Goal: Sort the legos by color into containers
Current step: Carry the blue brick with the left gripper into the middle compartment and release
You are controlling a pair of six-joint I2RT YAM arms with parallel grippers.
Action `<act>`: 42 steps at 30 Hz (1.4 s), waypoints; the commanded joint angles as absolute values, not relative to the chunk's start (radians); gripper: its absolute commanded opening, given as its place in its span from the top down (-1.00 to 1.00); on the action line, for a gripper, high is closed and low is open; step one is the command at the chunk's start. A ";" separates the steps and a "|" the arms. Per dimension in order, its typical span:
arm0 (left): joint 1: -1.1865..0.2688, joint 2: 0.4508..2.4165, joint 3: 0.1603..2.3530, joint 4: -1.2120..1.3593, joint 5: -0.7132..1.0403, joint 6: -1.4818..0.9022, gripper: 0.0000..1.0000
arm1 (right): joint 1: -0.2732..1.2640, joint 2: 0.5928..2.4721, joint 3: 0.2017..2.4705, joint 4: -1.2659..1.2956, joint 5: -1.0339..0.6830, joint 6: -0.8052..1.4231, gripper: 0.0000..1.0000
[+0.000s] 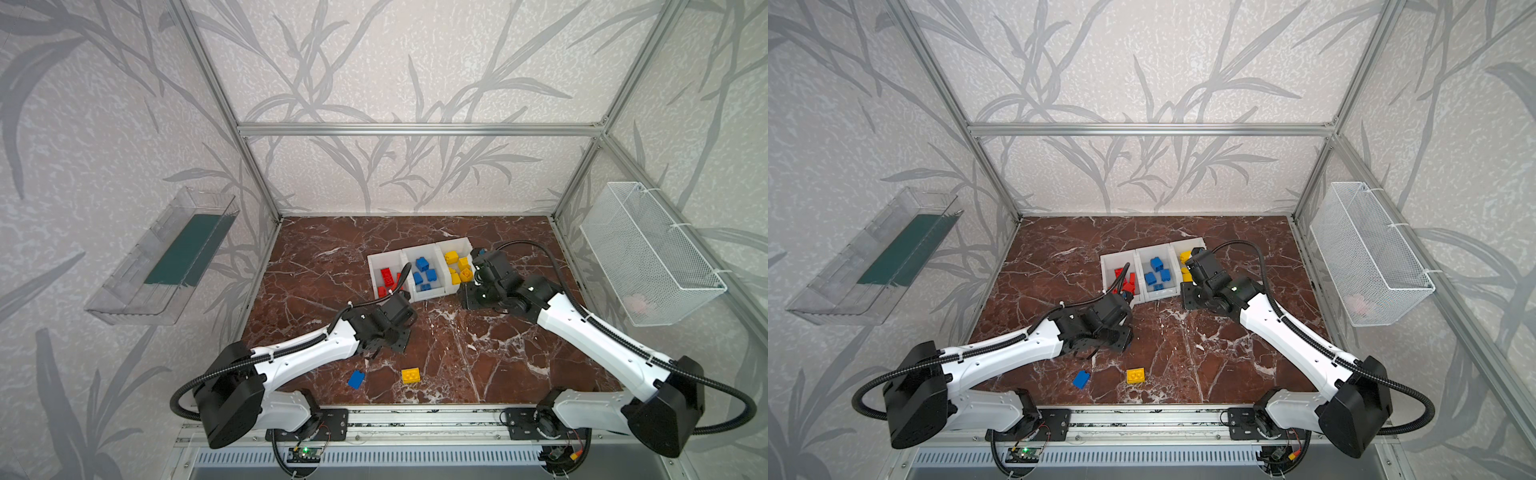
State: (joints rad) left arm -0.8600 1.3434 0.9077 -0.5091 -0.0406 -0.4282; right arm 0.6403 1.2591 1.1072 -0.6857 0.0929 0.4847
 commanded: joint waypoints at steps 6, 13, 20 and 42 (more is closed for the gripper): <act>-0.724 1.611 1.250 -0.437 -0.023 -0.233 0.26 | 0.630 1.174 1.057 -0.742 0.135 0.515 -0.08; -0.659 1.848 1.489 -0.455 0.009 -0.181 0.26 | 0.626 1.114 1.024 -0.769 0.154 0.540 -0.08; -0.646 1.954 1.602 -0.466 0.036 -0.165 0.17 | 0.623 1.096 1.015 -0.782 0.163 0.556 -0.08; -0.596 1.796 1.454 -0.388 0.038 -0.219 -0.25 | 0.624 1.114 1.009 -0.784 0.124 0.551 -0.16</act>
